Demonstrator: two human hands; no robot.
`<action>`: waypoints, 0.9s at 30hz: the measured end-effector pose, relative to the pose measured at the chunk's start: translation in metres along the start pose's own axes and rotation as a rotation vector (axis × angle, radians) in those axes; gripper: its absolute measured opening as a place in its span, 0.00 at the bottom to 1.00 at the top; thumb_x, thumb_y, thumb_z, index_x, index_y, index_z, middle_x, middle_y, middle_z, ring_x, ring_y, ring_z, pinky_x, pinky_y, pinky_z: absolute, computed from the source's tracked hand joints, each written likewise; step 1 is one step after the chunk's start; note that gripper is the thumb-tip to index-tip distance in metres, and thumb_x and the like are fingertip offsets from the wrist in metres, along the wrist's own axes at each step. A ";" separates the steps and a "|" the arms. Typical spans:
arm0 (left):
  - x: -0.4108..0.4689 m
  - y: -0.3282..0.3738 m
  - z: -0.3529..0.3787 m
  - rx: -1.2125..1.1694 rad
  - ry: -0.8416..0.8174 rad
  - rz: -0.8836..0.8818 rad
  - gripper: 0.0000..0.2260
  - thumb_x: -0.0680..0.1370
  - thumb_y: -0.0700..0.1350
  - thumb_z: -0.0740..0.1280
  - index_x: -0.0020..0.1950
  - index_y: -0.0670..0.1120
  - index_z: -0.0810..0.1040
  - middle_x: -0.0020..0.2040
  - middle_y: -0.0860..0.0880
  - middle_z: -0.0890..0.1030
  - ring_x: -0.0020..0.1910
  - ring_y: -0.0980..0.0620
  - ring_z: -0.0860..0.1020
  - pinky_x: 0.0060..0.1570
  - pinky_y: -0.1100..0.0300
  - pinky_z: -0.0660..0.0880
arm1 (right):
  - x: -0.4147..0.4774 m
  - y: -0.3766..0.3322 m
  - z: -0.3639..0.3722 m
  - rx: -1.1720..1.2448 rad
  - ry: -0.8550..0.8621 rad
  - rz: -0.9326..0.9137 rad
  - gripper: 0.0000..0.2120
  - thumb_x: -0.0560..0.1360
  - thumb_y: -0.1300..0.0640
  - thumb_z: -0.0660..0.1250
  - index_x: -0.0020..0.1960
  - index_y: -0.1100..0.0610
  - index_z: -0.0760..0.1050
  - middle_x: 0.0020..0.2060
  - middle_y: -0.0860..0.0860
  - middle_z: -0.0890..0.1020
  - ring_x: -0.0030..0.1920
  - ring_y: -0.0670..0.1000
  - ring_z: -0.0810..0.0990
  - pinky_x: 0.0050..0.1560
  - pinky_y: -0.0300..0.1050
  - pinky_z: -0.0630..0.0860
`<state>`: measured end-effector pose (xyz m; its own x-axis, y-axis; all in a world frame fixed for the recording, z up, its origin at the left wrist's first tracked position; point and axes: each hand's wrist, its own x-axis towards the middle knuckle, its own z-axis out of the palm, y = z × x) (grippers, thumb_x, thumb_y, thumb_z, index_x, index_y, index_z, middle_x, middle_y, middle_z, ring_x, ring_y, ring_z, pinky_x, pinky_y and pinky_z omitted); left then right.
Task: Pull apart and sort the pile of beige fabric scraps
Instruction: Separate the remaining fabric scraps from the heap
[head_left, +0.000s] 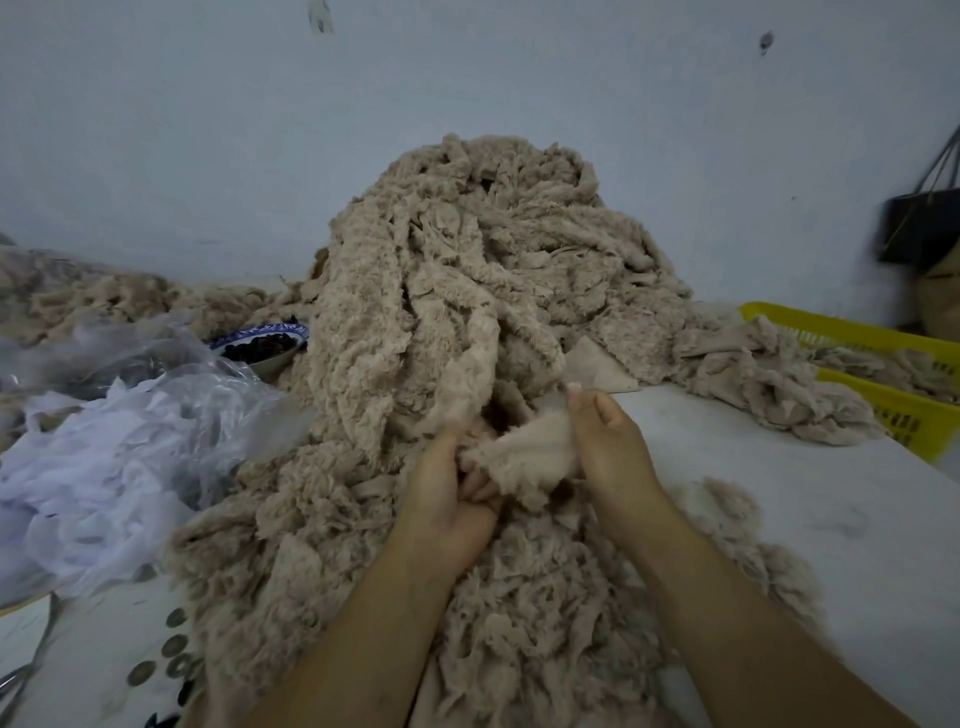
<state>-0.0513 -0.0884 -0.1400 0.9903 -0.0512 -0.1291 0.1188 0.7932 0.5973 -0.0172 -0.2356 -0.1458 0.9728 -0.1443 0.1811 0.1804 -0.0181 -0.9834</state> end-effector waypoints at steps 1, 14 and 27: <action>0.001 0.005 -0.003 -0.101 -0.026 -0.002 0.17 0.82 0.41 0.56 0.33 0.46 0.71 0.24 0.53 0.65 0.17 0.57 0.60 0.18 0.66 0.58 | 0.004 0.000 -0.005 0.116 0.073 0.066 0.18 0.82 0.42 0.60 0.35 0.48 0.70 0.25 0.43 0.72 0.26 0.43 0.71 0.28 0.38 0.70; -0.007 -0.015 0.002 1.227 -0.229 0.313 0.24 0.65 0.73 0.63 0.46 0.55 0.79 0.40 0.70 0.82 0.40 0.71 0.79 0.39 0.77 0.70 | -0.013 -0.010 0.007 0.056 -0.006 -0.184 0.20 0.79 0.38 0.59 0.33 0.47 0.72 0.27 0.43 0.75 0.30 0.43 0.73 0.32 0.38 0.72; -0.013 -0.003 0.008 0.572 -0.093 0.307 0.10 0.80 0.48 0.67 0.57 0.48 0.85 0.55 0.45 0.86 0.54 0.48 0.84 0.49 0.60 0.80 | -0.025 -0.008 0.010 -0.091 -0.393 -0.186 0.11 0.73 0.35 0.57 0.43 0.38 0.73 0.45 0.38 0.78 0.45 0.34 0.76 0.43 0.28 0.71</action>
<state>-0.0641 -0.0951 -0.1344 0.9844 0.0531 0.1679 -0.1760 0.3334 0.9262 -0.0421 -0.2220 -0.1421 0.9094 0.2561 0.3276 0.3615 -0.0976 -0.9272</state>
